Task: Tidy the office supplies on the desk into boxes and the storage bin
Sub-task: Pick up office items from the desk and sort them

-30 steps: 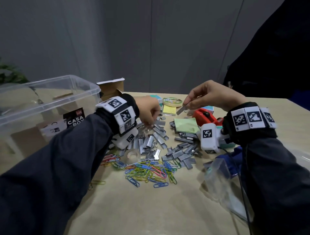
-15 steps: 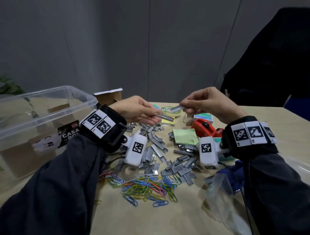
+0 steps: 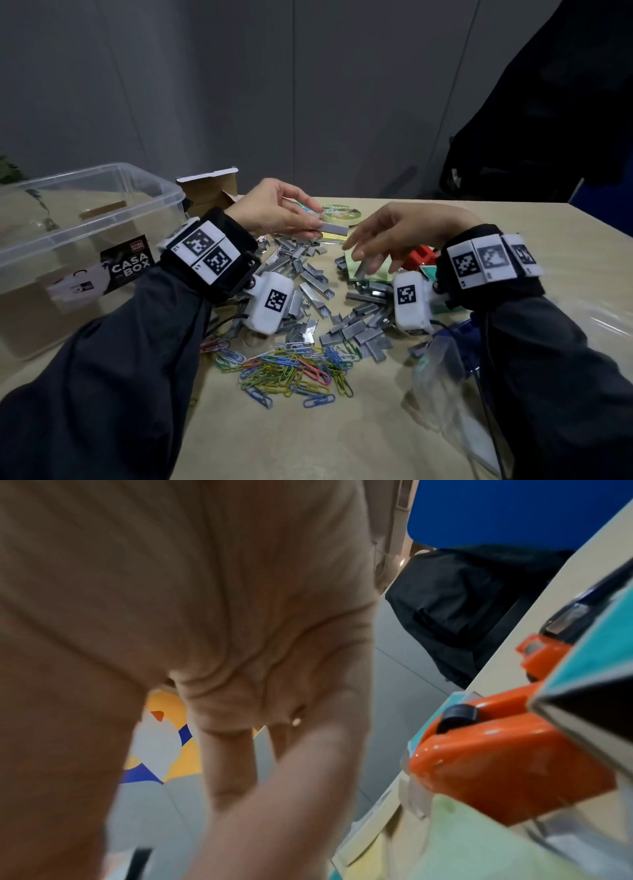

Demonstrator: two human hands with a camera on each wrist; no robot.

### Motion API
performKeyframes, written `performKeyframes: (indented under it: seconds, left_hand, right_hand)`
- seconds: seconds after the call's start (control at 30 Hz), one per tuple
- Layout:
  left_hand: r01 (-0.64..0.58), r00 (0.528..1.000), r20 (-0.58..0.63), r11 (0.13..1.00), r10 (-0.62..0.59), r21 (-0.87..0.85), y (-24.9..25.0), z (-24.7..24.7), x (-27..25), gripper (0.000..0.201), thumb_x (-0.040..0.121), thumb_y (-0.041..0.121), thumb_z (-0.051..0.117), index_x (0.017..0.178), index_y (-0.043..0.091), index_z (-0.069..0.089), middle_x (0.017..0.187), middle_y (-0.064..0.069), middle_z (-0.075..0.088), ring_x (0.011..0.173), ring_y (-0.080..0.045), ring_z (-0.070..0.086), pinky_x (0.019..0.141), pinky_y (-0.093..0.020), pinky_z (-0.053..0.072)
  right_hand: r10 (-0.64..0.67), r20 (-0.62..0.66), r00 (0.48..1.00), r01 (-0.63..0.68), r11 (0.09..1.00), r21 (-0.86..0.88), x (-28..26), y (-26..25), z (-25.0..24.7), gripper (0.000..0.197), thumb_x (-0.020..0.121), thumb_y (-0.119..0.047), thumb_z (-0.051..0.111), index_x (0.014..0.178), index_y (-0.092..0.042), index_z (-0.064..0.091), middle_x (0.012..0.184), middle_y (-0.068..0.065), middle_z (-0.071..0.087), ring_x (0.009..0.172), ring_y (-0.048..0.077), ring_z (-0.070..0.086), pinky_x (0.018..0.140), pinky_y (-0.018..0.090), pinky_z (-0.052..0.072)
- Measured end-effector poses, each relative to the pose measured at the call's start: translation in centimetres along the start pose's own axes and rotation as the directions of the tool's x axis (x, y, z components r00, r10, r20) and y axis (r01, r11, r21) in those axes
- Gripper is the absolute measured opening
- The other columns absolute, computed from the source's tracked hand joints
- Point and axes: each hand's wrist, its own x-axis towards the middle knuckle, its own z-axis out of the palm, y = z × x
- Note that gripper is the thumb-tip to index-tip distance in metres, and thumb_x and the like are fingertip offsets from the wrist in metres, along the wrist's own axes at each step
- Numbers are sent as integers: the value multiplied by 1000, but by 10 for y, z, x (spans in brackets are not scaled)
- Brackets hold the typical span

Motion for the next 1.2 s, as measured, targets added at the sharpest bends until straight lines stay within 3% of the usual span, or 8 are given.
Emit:
performKeyframes:
  seconds: [0.2,0.4,0.5,0.63,0.7,0.87,0.97,1.2]
  left_hand:
    - [-129,991,-43,992,129,3,2,14,0,25,78,-6,71,102,-6,63,78,-18,72,72,-23,73,66,-25,60]
    - [-186,981,-65,982,184,-34,7,33,3,24,81,-5,69,102,-10,60,77,-17,70,71,-23,73,65,-28,61]
    - [-185,982,-14,972,189,144,10,47,10,22,85,6,70,100,-7,61,78,-16,71,71,-22,73,70,-37,61]
    - [-295,945,299,744,133,599,14,70,22,28,82,27,75,98,5,68,91,-9,72,81,-18,71,74,-36,61]
    - [-373,903,425,618,70,692,16,82,25,32,77,33,79,99,11,71,94,-1,72,87,-14,69,81,-34,58]
    - [-465,865,500,468,56,752,13,107,39,32,81,28,77,108,12,69,103,-2,71,93,-16,65,85,-31,53]
    - [-508,854,510,368,101,779,13,119,44,28,85,26,72,109,11,68,101,-3,69,87,-17,62,76,-23,46]
    - [-477,874,486,187,-4,859,6,143,48,23,84,34,71,77,14,64,79,-1,63,77,-19,56,69,-31,47]
  right_hand:
    - [-110,-259,960,132,989,68,-9,-3,-12,13,84,-20,72,93,-11,76,81,-1,76,60,1,63,48,13,43]
    - [-93,-348,933,126,989,74,-21,0,-21,19,86,-26,72,99,-12,76,80,-4,76,66,0,65,50,11,44]
    - [-60,-449,891,85,996,34,-29,8,-31,16,88,-32,70,96,-20,76,86,-6,77,73,-2,66,60,14,44]
    - [2,-608,794,95,987,127,-38,26,-46,18,89,-30,71,97,-14,76,84,-4,76,66,-5,65,59,12,42]
    - [27,-638,770,91,984,152,-38,34,-49,20,89,-28,71,99,-11,75,83,-3,75,63,-5,64,56,10,42]
    - [57,-641,766,73,982,174,-37,40,-49,17,89,-26,72,96,-11,75,74,-6,74,60,-5,64,54,9,43]
    - [54,-672,738,93,979,180,-41,41,-53,16,89,-25,72,94,-10,75,65,-8,72,55,-5,62,56,12,41]
    - [1,-711,703,195,961,194,-56,46,-65,21,87,-28,74,97,-10,77,75,-5,75,62,-3,65,61,15,41]
